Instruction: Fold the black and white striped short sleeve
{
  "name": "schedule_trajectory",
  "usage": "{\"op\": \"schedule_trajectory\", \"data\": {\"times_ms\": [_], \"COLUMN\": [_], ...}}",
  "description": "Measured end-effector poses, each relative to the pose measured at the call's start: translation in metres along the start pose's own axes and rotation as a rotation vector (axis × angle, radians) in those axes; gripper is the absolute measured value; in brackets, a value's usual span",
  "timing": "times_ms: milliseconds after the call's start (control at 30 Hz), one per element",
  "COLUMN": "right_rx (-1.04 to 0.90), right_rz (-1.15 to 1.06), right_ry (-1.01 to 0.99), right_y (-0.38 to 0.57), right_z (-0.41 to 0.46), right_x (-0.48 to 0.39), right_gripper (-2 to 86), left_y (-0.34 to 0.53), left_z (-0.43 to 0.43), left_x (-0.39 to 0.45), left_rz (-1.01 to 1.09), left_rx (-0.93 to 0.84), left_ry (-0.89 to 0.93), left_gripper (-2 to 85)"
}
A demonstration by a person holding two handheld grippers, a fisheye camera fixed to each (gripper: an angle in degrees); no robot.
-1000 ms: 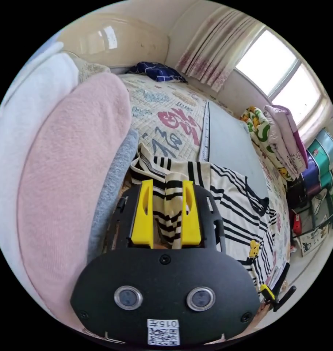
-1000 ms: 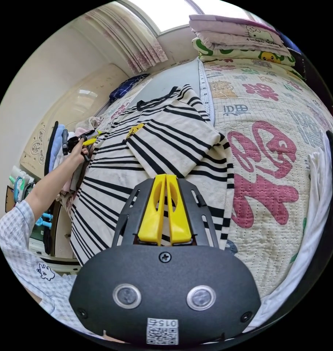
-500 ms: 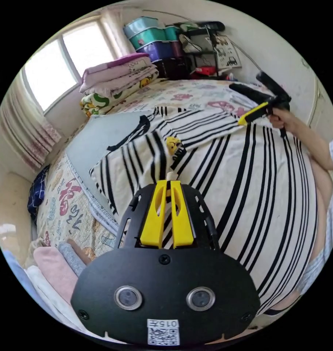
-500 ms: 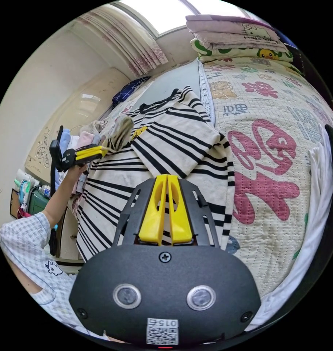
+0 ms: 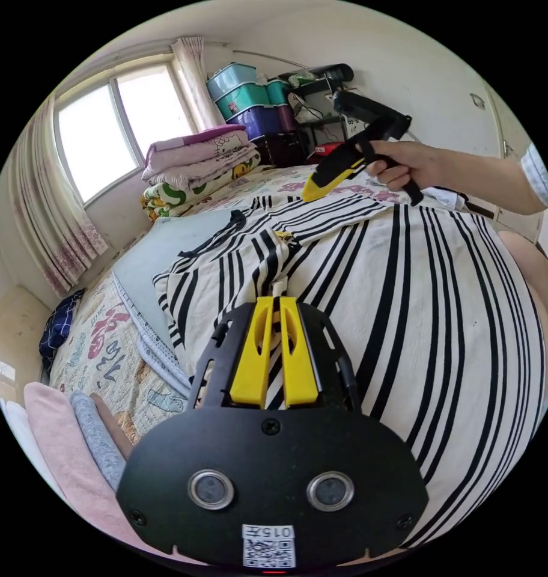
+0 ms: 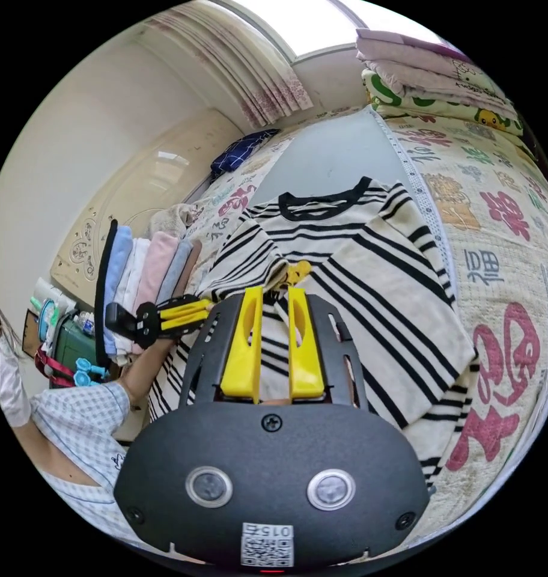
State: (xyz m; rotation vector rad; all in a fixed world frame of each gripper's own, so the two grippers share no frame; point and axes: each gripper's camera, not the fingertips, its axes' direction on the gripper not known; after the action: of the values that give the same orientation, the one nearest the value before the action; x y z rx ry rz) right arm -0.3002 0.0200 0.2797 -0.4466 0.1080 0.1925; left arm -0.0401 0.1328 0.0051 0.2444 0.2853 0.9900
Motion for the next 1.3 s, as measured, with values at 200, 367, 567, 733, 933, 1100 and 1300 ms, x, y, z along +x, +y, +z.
{"op": "schedule_trajectory", "data": {"times_ms": [200,367,567,733,933,1100,1300], "right_rx": [-0.125,-0.136,-0.120,-0.068,-0.121,-0.121,-0.108], "right_rz": [0.128,0.184,0.218,0.234,0.196,0.244,0.280], "right_ry": [0.090,0.107,0.148,0.191,0.152,0.123,0.098], "right_y": [-0.041,-0.042,-0.030,-0.017,-0.008,0.001,0.013], "right_z": [0.080,0.100,0.115,0.112,0.135,0.165,0.184], "right_x": [0.026,0.049,0.075,0.096,0.108,0.129,0.160], "right_gripper": [7.9,2.9,0.9,3.0,7.3,9.3,6.2], "left_y": [0.013,0.009,0.011,0.026,0.041,0.025,0.022], "left_z": [-0.026,-0.030,-0.026,-0.038,-0.016,0.024,0.036], "left_x": [0.005,0.002,-0.011,-0.059,-0.094,-0.071,-0.072], "left_rz": [0.069,0.083,0.087,-0.132,-0.332,-0.203,-0.171], "left_rx": [0.136,0.043,0.000,0.148,0.157,-0.069,-0.129], "left_ry": [0.018,0.028,0.115,0.258,0.347,0.363,0.333], "left_gripper": [0.7,0.8,1.1,2.1,4.4,6.4,2.5]}}
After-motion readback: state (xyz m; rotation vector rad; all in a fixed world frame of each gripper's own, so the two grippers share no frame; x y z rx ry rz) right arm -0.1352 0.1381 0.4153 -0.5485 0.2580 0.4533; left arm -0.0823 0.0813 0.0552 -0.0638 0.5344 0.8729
